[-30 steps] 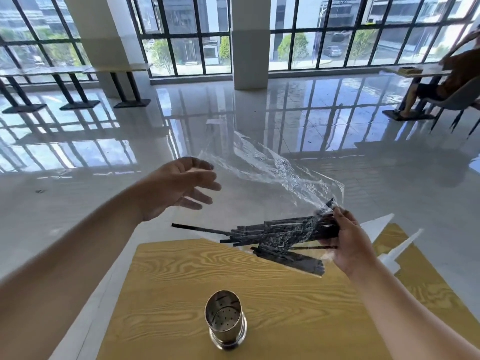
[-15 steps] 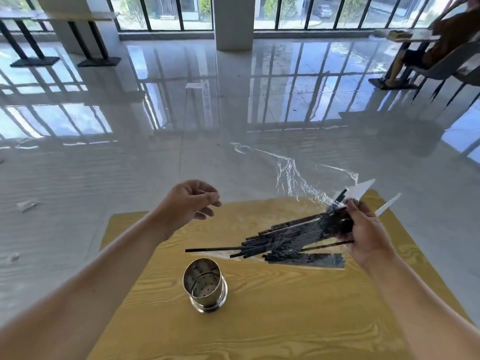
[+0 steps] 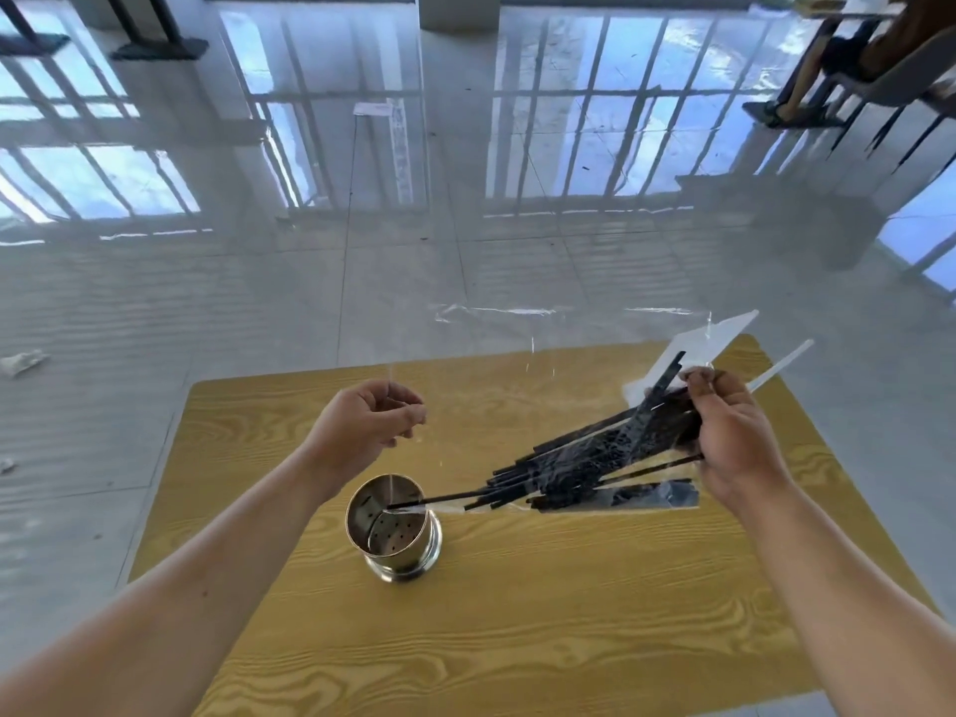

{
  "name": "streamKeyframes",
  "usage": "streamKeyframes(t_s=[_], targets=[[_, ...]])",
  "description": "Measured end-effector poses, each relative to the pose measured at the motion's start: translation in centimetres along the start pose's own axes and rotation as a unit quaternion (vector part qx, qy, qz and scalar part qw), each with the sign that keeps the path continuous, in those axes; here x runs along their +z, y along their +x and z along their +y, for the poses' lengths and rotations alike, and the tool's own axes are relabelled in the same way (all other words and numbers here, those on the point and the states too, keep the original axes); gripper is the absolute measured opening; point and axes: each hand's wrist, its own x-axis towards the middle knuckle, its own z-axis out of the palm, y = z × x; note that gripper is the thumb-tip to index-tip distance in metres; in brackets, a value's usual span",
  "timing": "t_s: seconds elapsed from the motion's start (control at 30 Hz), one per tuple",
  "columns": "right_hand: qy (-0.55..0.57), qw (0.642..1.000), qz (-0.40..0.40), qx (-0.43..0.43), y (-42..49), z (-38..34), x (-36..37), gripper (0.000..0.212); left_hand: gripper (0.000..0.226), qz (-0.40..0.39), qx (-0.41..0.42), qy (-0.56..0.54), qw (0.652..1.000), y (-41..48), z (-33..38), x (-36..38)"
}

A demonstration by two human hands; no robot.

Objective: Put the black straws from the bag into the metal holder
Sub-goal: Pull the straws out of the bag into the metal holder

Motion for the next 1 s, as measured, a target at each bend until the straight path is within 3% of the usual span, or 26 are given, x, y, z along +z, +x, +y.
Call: streamKeyframes(t_s=[0.23, 0.37, 0.47, 1.0], targets=[[-0.112, 0.99, -0.013, -0.08, 1.3, 0.2, 1.9, 0.03, 0.008, 0.029, -0.01, -0.002, 1.0, -0.2, -2.6, -1.0], [-0.14, 0.982, -0.043, -0.119, 1.4, -0.3, 3.9, 0.019, 0.01, 0.062, -0.025, -0.017, 0.998, -0.6, -3.8, -2.0], [-0.141, 0.977, -0.064, -0.146, 1.2, -0.7, 5.5, 0.023, 0.009, 0.083, -0.029, -0.017, 0.996, -1.1, -4.6, -2.7], [-0.196, 0.955, -0.109, -0.195, -0.5, -3.2, 9.1, 0.017, 0.008, 0.113, -0.034, -0.041, 0.992, -3.0, -6.4, -4.5]])
